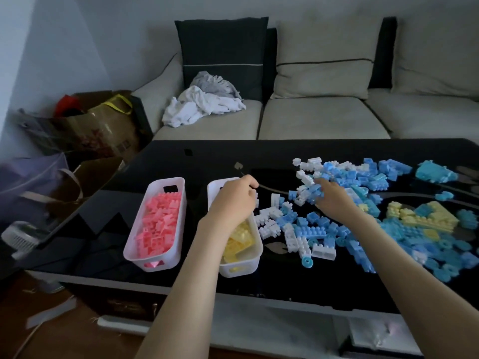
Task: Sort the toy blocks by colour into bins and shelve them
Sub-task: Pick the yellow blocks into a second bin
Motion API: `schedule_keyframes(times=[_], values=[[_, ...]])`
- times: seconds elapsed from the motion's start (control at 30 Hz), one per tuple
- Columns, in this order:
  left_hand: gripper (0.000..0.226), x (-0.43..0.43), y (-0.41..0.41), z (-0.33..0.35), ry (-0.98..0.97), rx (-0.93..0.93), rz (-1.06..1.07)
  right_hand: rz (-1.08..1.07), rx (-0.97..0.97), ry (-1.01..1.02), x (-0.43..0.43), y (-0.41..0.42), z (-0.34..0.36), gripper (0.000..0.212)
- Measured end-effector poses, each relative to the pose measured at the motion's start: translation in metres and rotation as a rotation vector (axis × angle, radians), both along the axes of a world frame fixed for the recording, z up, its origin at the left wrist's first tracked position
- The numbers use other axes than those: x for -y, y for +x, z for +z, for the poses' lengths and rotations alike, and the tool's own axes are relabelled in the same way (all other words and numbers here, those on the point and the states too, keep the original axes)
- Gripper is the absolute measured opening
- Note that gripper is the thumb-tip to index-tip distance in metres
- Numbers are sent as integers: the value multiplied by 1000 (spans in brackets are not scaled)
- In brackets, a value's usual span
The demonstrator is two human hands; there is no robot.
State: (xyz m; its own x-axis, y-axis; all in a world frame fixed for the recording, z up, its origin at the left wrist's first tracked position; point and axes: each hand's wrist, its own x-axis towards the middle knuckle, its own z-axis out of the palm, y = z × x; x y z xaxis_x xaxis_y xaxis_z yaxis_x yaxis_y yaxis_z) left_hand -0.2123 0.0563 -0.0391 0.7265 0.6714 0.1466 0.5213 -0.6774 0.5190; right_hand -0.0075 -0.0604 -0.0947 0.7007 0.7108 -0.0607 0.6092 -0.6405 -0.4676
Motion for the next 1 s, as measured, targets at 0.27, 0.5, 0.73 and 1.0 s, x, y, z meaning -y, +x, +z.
schedule_keyframes(times=[0.27, 0.5, 0.73, 1.0], values=[[39, 13, 15, -4, -118, -146, -69, 78, 113, -13, 8, 2, -16, 19], [42, 10, 8, 4, -105, -92, -8, 18, 39, 154, 6, -9, 7, 14], [59, -1, 7, 25, -26, 165, 296, 455, -159, 340, -23, -106, 60, 21], [55, 52, 74, 18, -67, 242, 36, 216, -208, 316, 21, -30, 56, 27]])
